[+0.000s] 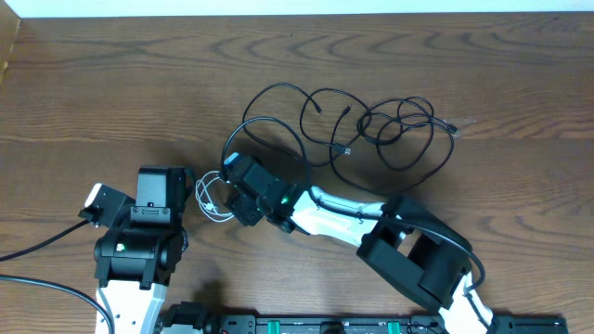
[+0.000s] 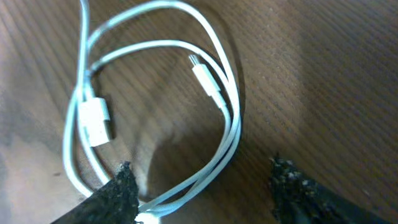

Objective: Untangle cables
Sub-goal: 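Reach the right gripper left toward the white cable near the left gripper, then grasp the white cable with the right gripper and lift it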

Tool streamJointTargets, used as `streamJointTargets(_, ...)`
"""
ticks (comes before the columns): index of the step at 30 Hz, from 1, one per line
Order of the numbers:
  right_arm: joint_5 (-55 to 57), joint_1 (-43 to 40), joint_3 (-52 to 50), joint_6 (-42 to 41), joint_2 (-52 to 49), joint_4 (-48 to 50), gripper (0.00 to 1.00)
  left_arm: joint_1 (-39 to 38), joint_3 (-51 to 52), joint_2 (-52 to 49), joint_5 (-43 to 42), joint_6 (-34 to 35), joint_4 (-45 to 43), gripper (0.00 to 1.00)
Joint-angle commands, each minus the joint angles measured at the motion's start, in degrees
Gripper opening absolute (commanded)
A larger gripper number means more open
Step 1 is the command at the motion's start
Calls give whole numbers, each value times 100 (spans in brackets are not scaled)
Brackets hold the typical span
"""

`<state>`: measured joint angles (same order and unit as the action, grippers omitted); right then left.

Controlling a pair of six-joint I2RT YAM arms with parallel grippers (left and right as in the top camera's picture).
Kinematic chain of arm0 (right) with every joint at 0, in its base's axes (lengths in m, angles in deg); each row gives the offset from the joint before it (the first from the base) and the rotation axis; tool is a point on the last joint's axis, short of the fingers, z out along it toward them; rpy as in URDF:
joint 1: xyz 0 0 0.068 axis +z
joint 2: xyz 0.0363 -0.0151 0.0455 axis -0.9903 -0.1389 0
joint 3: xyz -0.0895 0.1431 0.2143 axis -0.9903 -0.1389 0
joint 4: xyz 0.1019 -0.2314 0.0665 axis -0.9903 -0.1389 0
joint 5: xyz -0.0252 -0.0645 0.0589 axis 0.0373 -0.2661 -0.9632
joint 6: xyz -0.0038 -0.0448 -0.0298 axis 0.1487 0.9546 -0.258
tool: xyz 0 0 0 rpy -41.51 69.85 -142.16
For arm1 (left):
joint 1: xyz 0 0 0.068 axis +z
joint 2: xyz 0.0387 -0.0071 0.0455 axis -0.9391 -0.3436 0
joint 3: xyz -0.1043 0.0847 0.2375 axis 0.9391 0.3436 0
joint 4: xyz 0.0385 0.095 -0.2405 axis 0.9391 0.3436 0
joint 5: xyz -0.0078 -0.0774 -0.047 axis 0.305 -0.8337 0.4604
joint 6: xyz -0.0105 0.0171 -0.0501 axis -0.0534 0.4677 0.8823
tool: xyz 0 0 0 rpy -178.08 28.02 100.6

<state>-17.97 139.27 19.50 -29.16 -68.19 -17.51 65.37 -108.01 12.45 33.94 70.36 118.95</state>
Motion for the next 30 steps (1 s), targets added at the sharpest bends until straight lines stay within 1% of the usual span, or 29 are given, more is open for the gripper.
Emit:
streamJointTargets(1, 299, 24, 125, 216, -313, -2, 63, 31, -79, 20, 184, 74, 63, 98)
streamJointTargets(3, 538, 111, 238, 260, -428, -85, 54, 31, -79, 20, 184, 74, 81, 98)
streamJointTargets(4, 765, 181, 339, 262, -505, -216, 42, 31, -79, 20, 184, 74, 81, 98)
streamJointTargets(5, 894, 223, 415, 286, -544, -328, 36, 31, -79, 20, 184, 74, 81, 98)
streamJointTargets(6, 1010, 264, 514, 302, -623, -448, 28, 31, -79, 20, 184, 74, 81, 98)
streamJointTargets(7, 1119, 293, 603, 304, -664, -579, 22, 31, -79, 20, 184, 74, 81, 98)
streamJointTargets(8, 1209, 319, 758, 302, -745, -807, 11, 31, -79, 20, 181, 74, 83, 98)
streamJointTargets(9, 1211, 319, 852, 299, -780, -957, 4, 31, -79, 20, 184, 74, 87, 98)
streamJointTargets(10, 1161, 308, 979, 297, -798, -1222, 1, 31, -79, 20, 181, 74, 101, 98)
streamJointTargets(12, 885, 236, 1178, 291, -791, -1744, 1, 31, -79, 20, 184, 74, 122, 98)
streamJointTargets(13, 546, 140, 1373, 195, -772, -2227, 1, 31, -79, 20, 184, 72, 151, 98)
streamJointTargets(15, 214, -11, 1572, -57, -772, -2647, 1, 31, -79, 20, 184, 74, 168, 98)
streamJointTargets(18, -17, -240, 1827, -317, -772, -3206, 1, 31, -79, 20, 181, 74, 166, 98)
streamJointTargets(20, 0, -479, 2050, -334, -772, -3960, 1, 31, -79, 20, 181, 74, 168, 98)
streamJointTargets(24, 2, -826, 2122, -330, -772, -4513, 1, 31, -79, 20, 181, 74, 168, 98)
streamJointTargets(28, 0, -1165, 2122, -258, -772, -4673, 1, 31, -79, 13, 181, 74, 166, 98)
streamJointTargets(30, 0, -1364, 2120, -33, -772, -4841, 13, 28, -79, 4, 181, 74, 166, 98)
